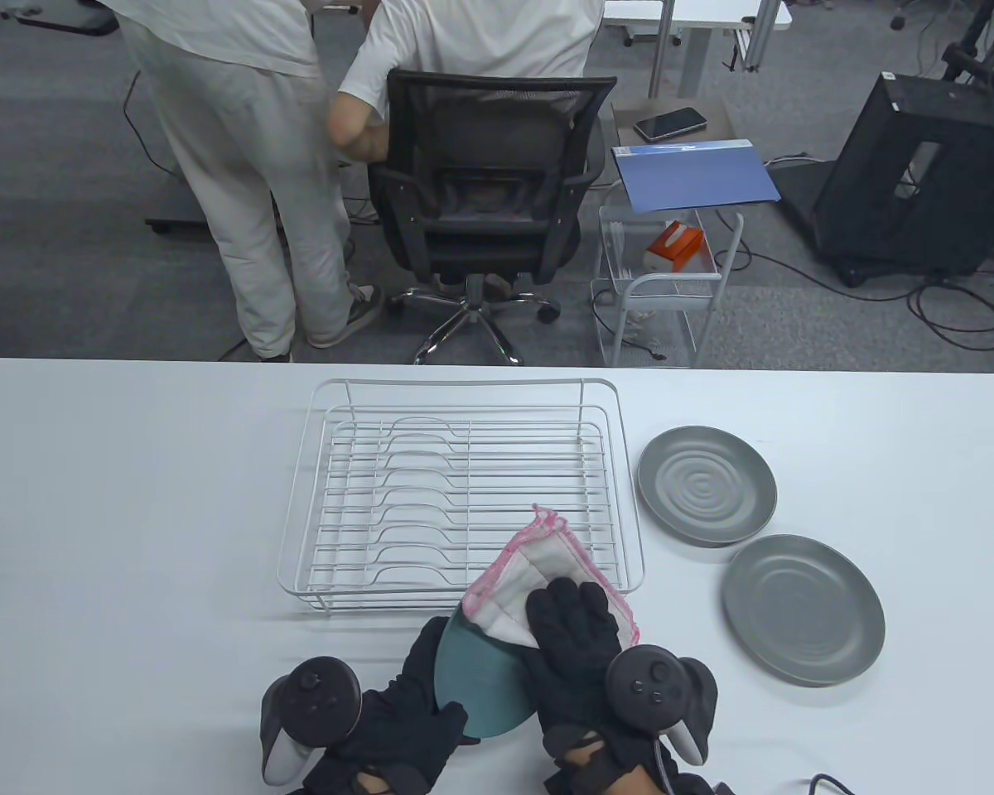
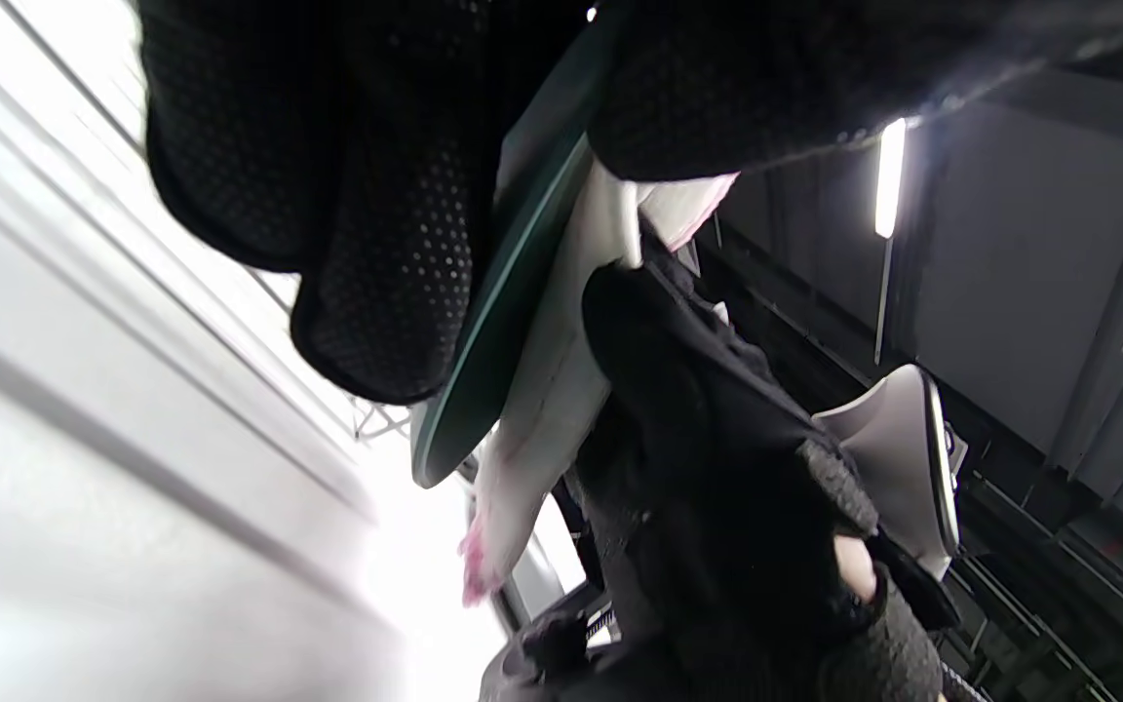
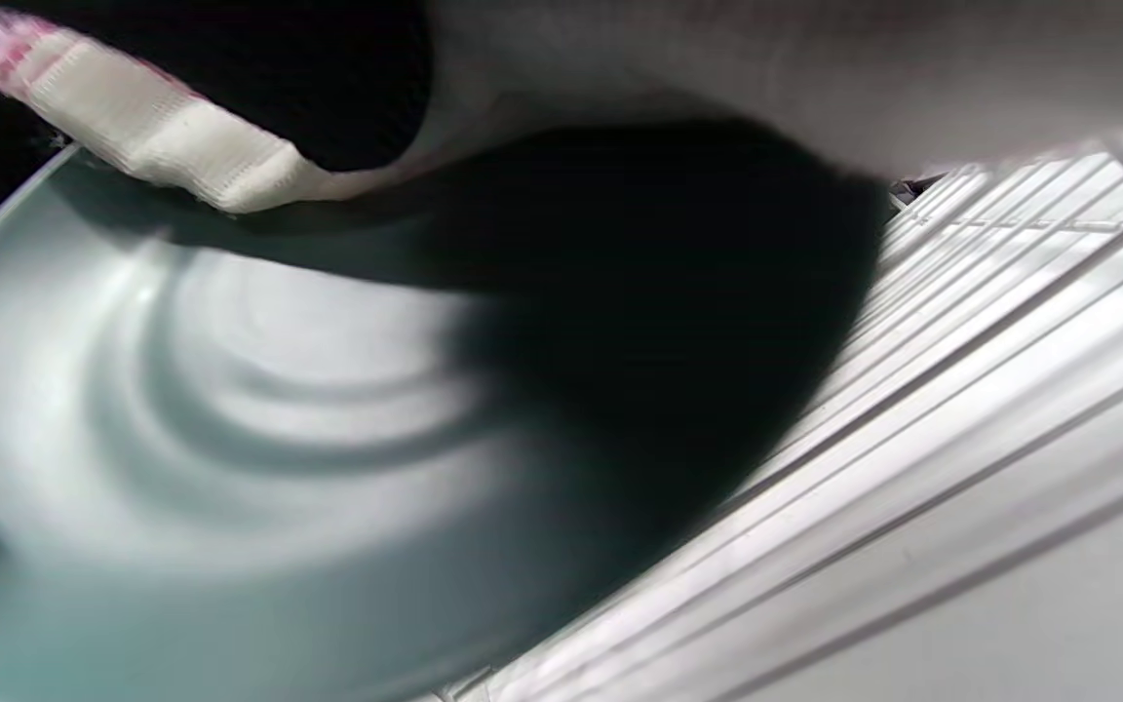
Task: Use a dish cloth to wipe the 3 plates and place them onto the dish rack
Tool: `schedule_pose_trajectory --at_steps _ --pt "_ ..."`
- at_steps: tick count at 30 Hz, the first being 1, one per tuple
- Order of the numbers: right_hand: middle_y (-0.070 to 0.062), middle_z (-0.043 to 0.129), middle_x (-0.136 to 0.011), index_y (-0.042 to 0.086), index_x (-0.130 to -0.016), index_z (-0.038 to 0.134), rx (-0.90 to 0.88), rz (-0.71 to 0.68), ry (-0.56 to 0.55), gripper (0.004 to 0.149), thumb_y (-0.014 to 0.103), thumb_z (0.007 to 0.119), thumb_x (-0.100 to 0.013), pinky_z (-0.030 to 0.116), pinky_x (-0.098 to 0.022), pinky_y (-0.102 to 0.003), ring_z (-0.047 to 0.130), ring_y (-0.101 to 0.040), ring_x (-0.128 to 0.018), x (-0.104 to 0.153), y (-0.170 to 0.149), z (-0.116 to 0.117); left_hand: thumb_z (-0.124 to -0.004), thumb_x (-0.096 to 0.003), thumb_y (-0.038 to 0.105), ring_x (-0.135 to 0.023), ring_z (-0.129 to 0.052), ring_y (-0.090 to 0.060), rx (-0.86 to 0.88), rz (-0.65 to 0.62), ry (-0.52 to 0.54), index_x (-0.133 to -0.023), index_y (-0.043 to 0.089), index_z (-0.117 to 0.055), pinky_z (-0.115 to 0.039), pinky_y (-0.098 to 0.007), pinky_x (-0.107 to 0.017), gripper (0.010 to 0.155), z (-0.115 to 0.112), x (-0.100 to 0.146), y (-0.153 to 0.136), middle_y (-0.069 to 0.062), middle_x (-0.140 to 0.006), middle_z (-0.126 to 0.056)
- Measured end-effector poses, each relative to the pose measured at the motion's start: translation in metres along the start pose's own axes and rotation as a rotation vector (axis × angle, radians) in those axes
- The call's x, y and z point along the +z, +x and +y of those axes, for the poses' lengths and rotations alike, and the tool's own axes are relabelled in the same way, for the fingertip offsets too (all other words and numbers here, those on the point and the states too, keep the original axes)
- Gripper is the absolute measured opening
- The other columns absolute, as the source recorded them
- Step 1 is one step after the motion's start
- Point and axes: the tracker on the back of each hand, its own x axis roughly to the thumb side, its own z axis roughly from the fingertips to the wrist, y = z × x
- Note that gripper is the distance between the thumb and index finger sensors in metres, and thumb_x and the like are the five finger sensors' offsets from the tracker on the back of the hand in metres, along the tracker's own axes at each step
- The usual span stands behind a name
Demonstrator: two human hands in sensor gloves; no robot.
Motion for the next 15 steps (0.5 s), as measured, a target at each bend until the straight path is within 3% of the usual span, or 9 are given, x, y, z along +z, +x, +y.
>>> schedule_pose_trajectory --at_steps 8,12,15 --pt "-0.005 0.028 -0.102 0.022 -0.099 0.051 -0.070 -0.200 0.025 0.057 0.036 0.073 -0.049 0.024 -0.062 -0.056 0.015 -0.031 -0.089 0.005 0.023 0.007 -0.074 -0.0552 0.027 -0.065 -0.108 -0.035 0.012 -0.012 -0.103 -0.108 0.023 -0.015 -0.081 -0.052 -0.057 0.079 -0.010 -0.004 -0.001 -0.011 -0.113 -0.055" --pt "-0.004 0.031 -0.103 0.022 -0.099 0.053 -0.227 -0.306 0.180 0.057 0.037 0.073 -0.048 0.025 -0.063 -0.054 0.016 -0.029 -0.090 0.005 0.029 0.020 -0.073 -0.0556 0.027 -0.067 -0.107 -0.036 -0.026 -0.007 -0.084 -0.108 0.024 -0.013 -0.080 -0.053 -0.059 0.079 -0.010 -0.004 -0.002 -0.010 -0.114 -0.053" --pt "-0.003 0.032 -0.104 0.023 -0.100 0.053 -0.239 -0.391 0.324 0.057 0.040 0.072 -0.049 0.025 -0.064 -0.052 0.016 -0.027 -0.091 0.005 0.032 0.028 -0.073 -0.0560 0.027 -0.069 -0.106 -0.036 -0.022 -0.016 -0.042 -0.107 0.024 -0.012 -0.080 -0.053 -0.060 0.079 -0.005 -0.002 -0.001 -0.010 -0.115 -0.052"
